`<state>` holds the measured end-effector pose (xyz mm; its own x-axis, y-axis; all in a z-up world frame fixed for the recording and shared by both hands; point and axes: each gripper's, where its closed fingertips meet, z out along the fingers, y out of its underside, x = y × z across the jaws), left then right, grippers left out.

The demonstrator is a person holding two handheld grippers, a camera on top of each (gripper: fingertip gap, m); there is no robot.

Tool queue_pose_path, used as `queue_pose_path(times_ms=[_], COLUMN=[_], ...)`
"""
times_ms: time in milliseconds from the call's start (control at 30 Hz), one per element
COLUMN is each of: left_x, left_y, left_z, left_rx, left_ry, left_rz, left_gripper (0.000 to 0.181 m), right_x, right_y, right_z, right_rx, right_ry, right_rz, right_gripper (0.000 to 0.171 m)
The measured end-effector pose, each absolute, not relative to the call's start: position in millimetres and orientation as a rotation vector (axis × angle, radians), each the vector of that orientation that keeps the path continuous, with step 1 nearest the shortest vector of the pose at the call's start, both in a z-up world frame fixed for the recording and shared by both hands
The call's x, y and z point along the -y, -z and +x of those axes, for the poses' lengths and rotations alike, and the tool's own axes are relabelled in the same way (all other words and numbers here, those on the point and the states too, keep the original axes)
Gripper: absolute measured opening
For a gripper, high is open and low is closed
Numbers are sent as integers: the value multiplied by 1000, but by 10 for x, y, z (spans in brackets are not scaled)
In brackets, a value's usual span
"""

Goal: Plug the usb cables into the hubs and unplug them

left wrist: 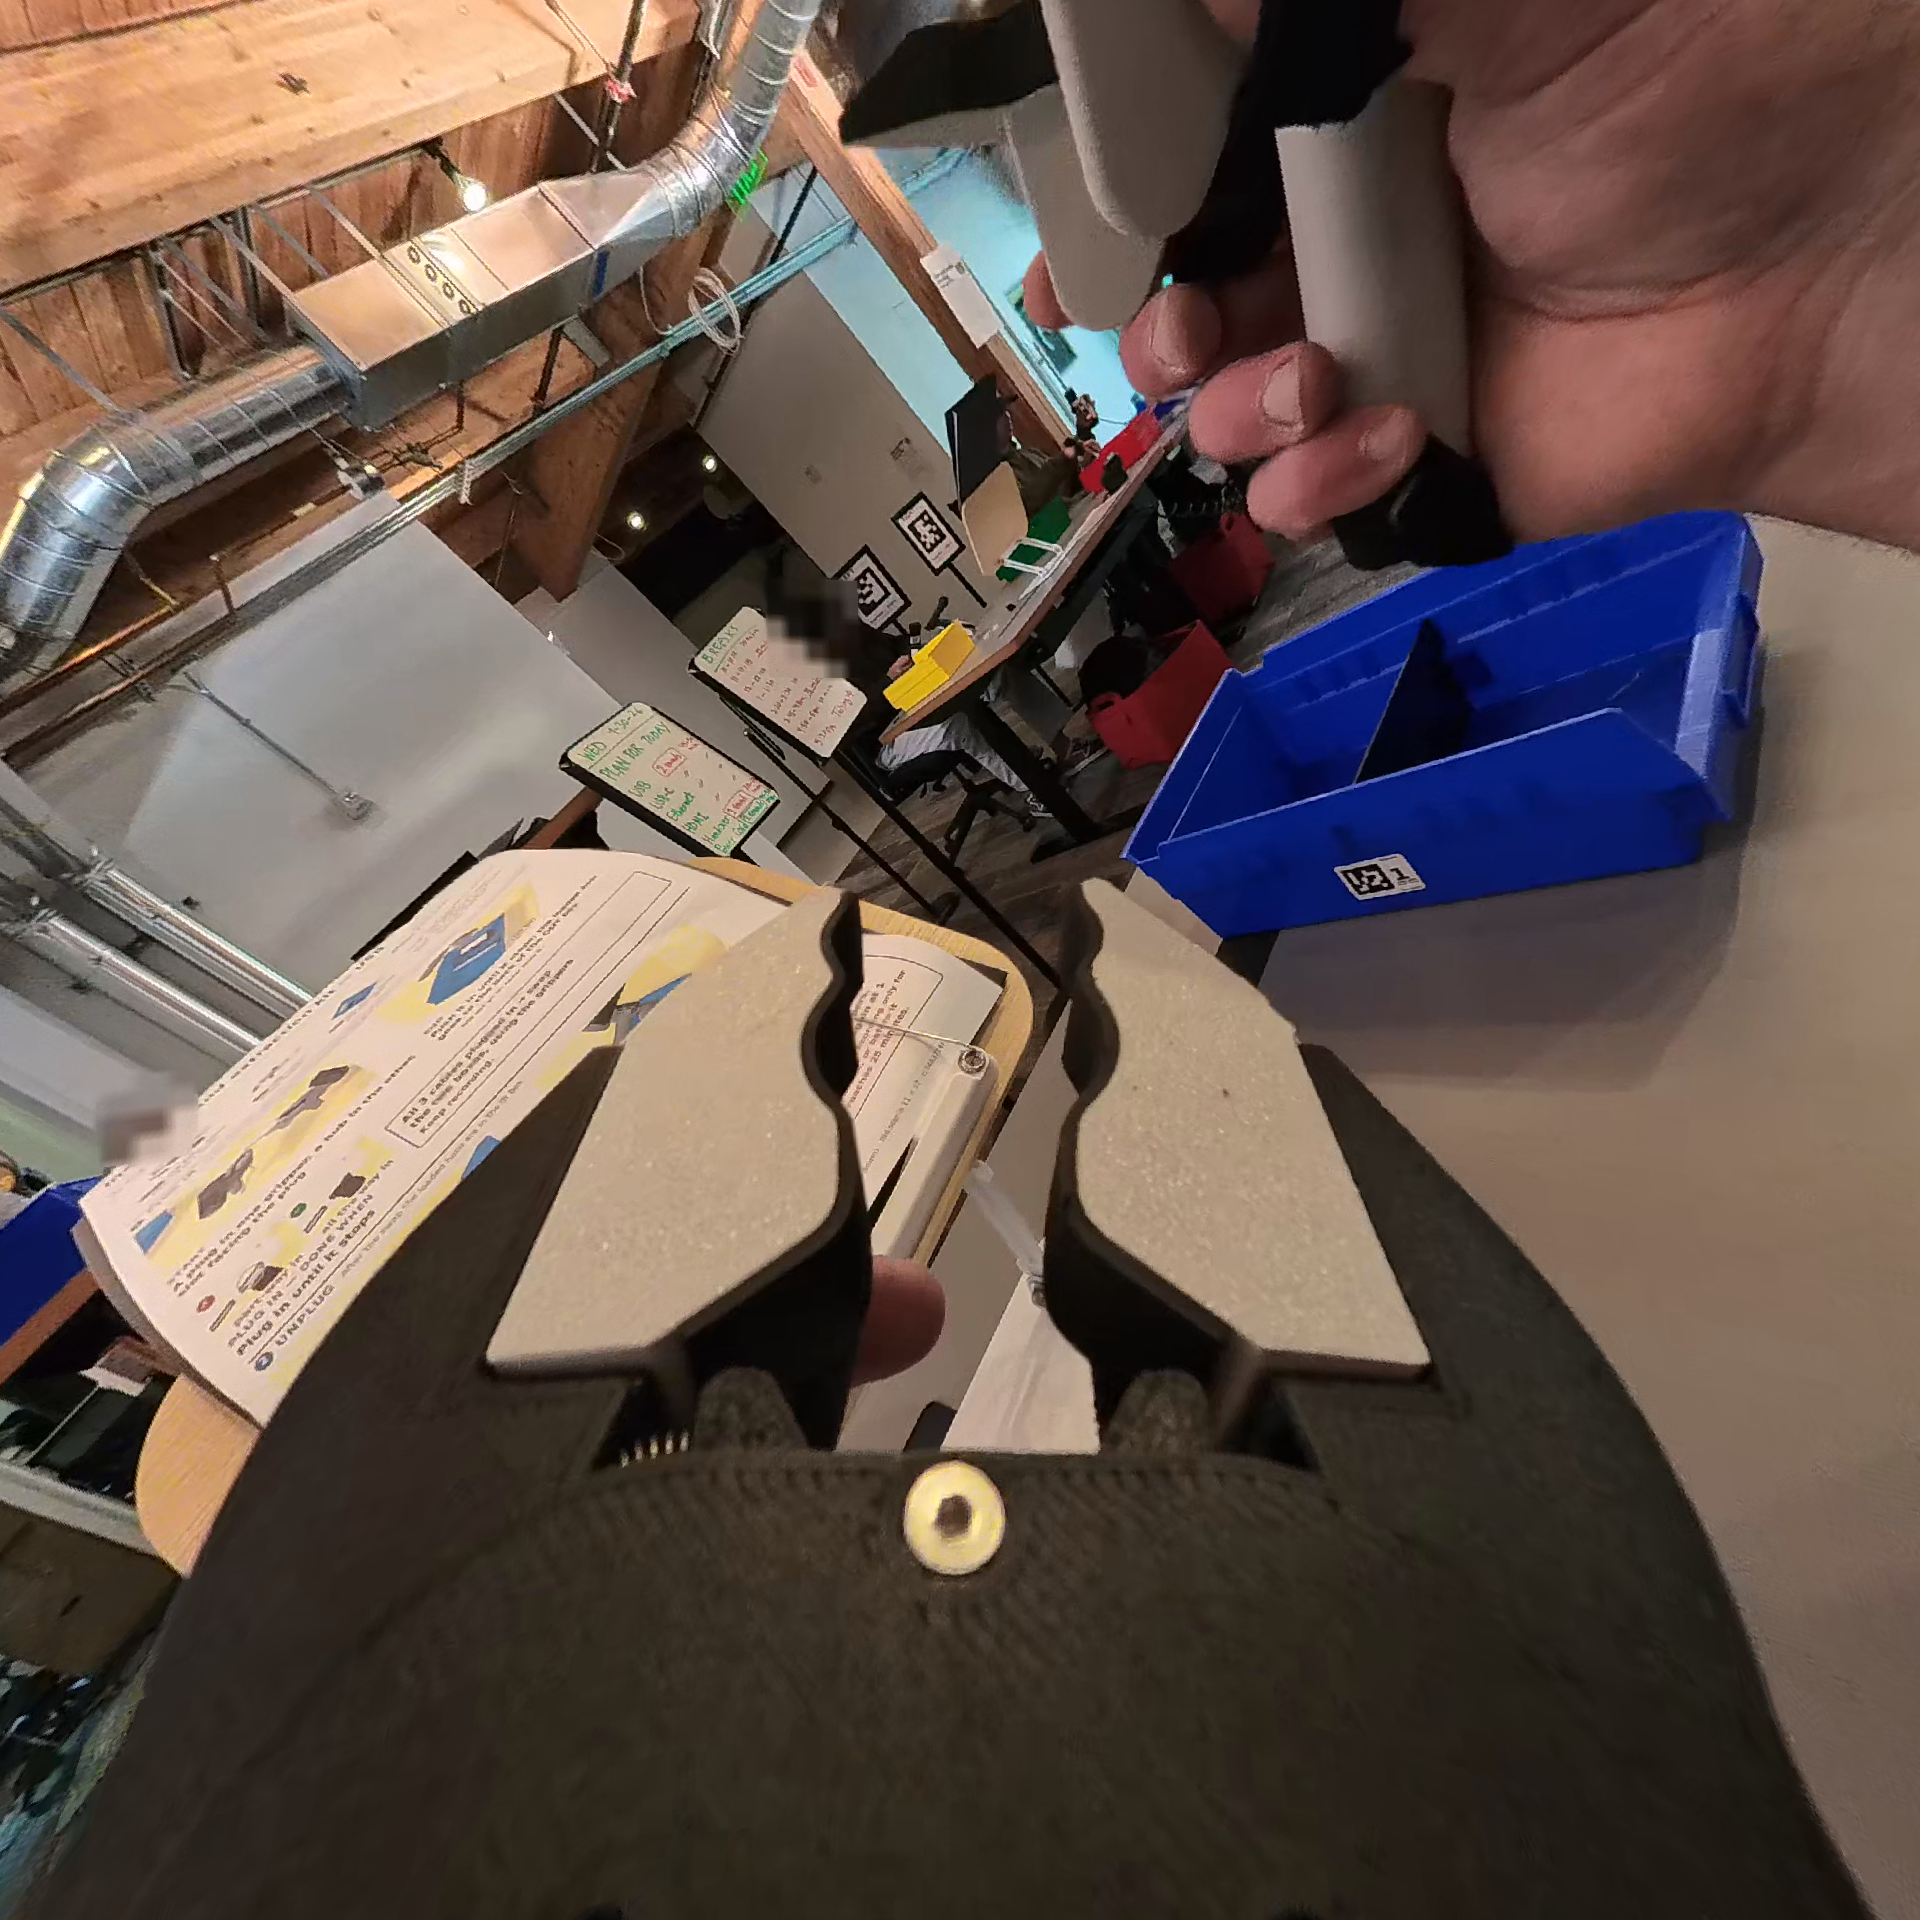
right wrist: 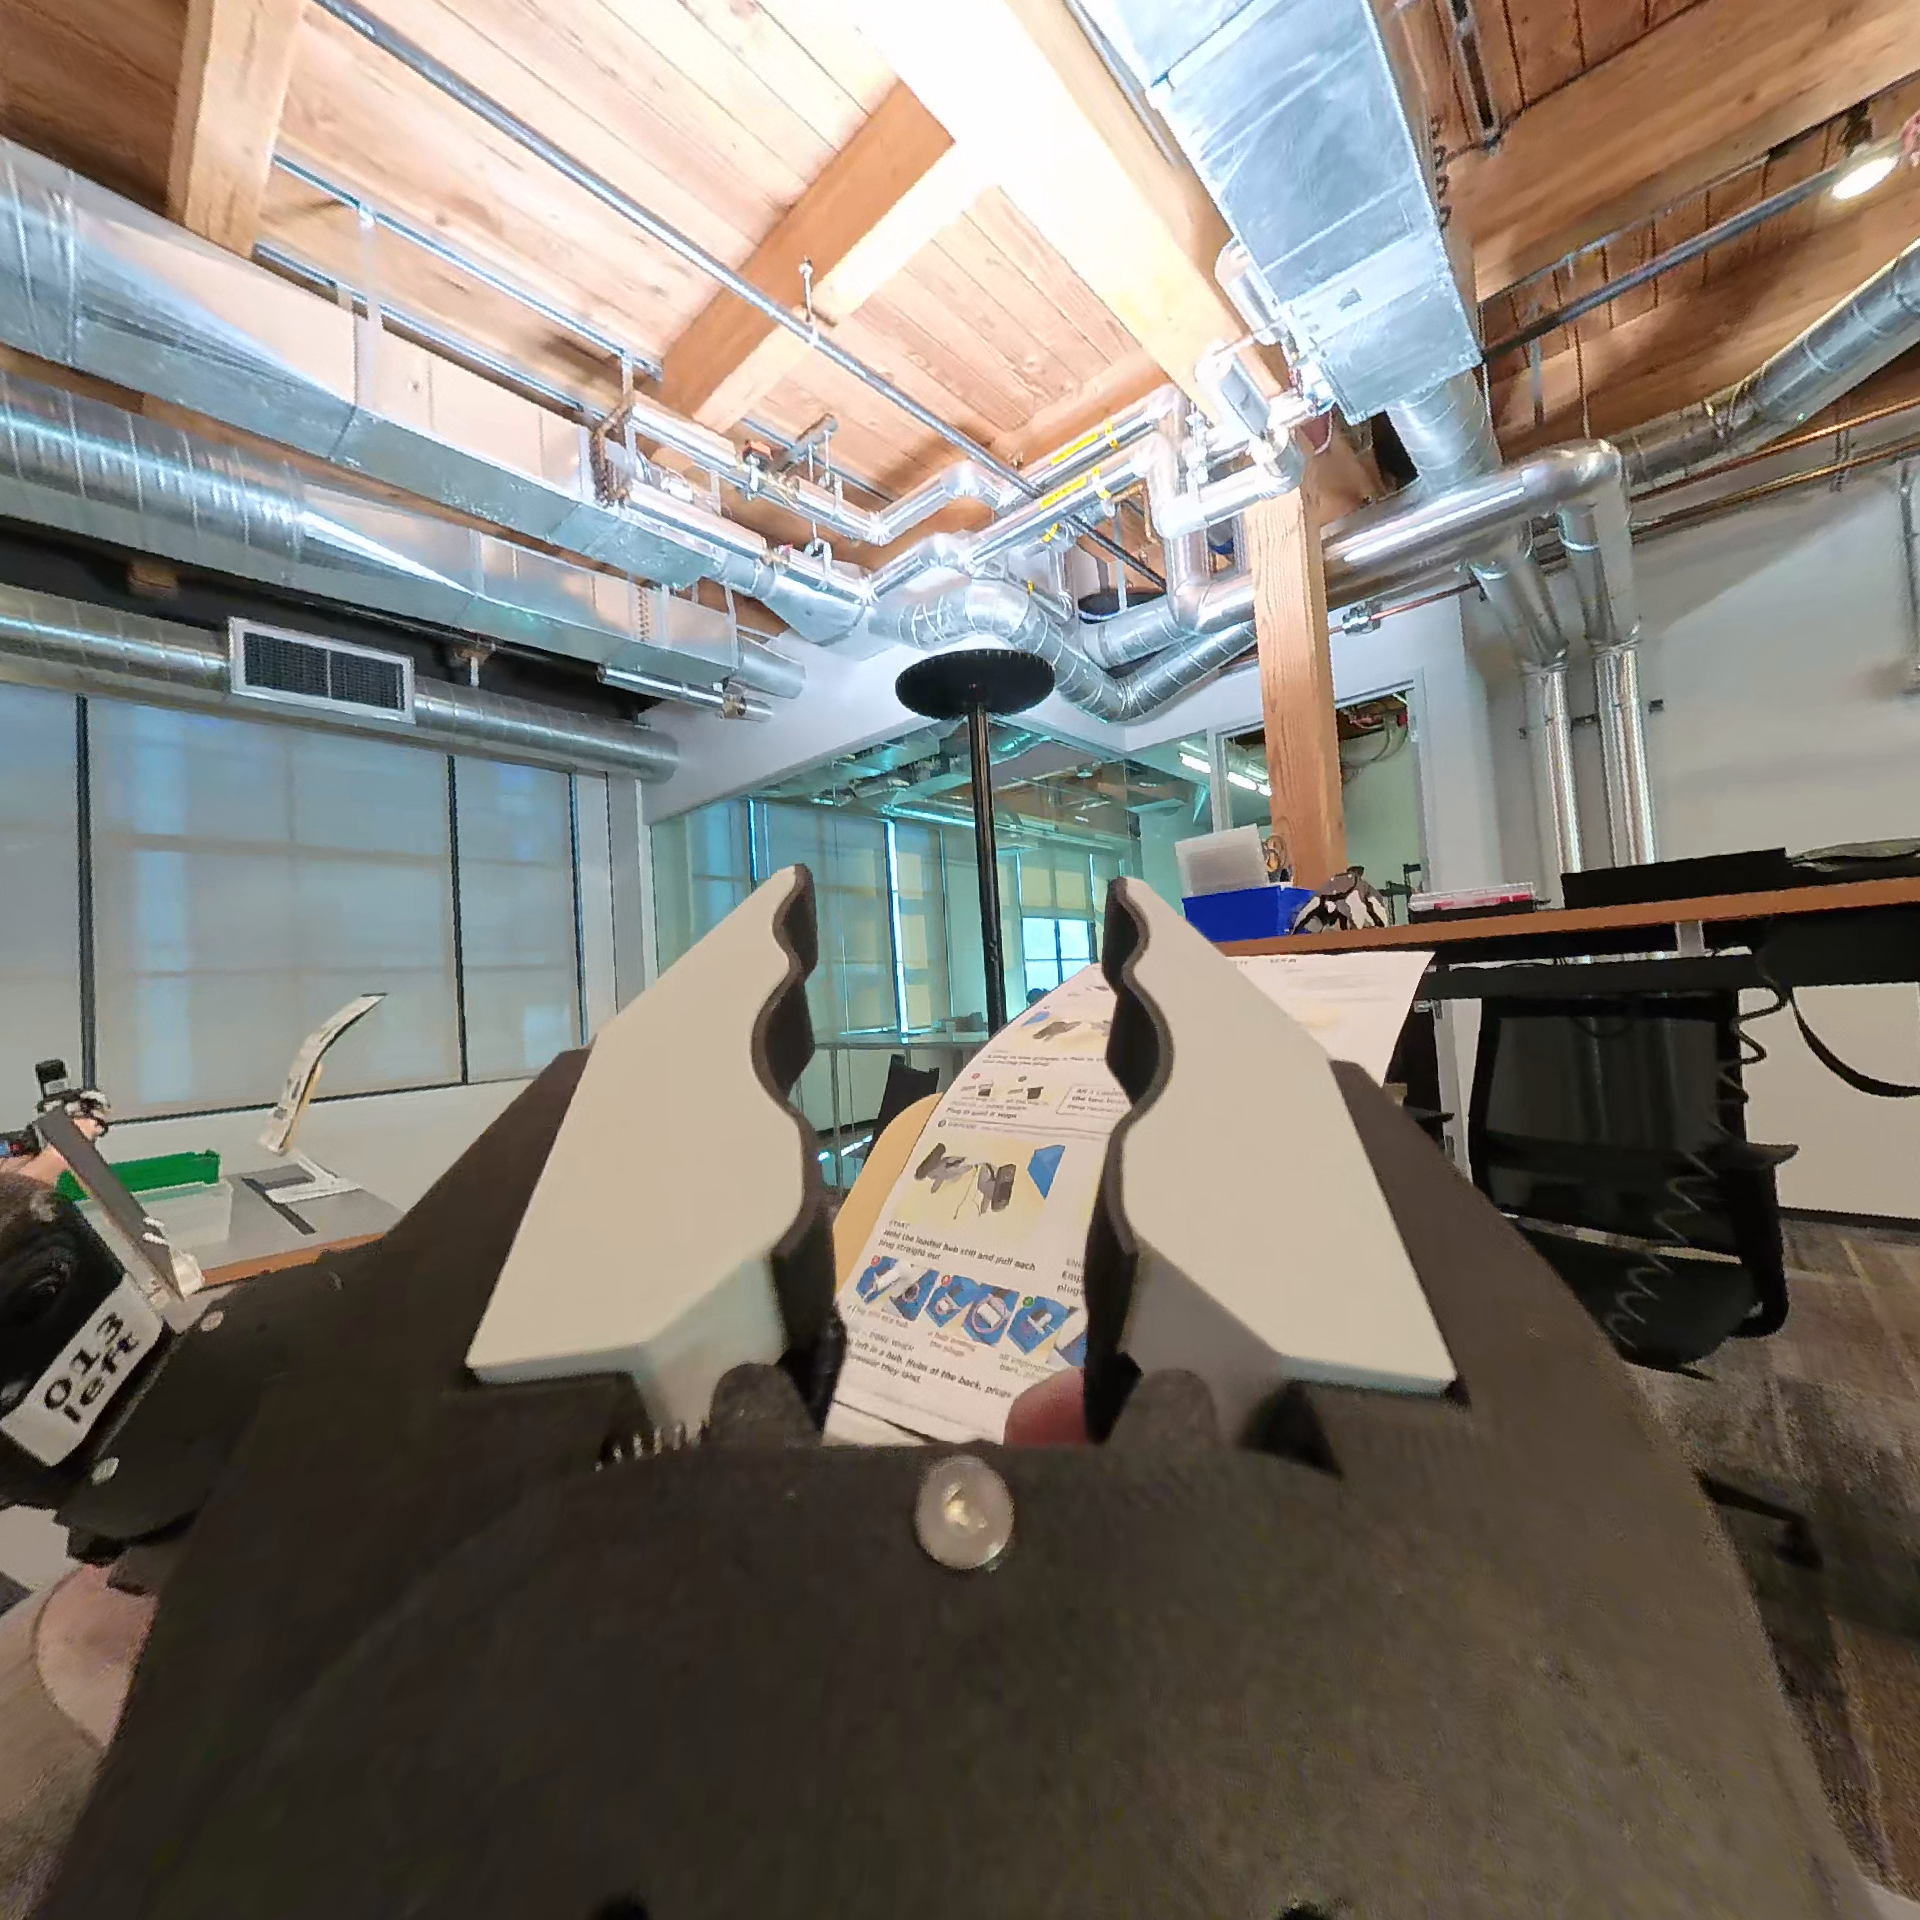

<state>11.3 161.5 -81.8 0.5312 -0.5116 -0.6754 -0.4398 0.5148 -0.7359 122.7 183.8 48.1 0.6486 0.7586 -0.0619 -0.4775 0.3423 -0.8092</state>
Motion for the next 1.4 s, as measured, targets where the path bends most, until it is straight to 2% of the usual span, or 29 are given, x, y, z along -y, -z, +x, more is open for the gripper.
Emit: queue_pose_path(times_ms=[400,967,1400], left_x=[-1728,-1908,-2091], left_y=[869,857,1267], left_z=[122,-153,-55], left_rx=[-1100,-1072,-1093], left_ry=[14,5,52], left_rz=[-1082,-1121,-1236], left_gripper=[36,38,39], right_x=[-1915,-2021,-2470], right_y=[-616,-541,338], right_z=[1206,465,712], right_rx=[270,344,308], right_ry=[-928,-968,-843], right_rz=[-833,-889,-1111], right_gripper=[55,56,55])
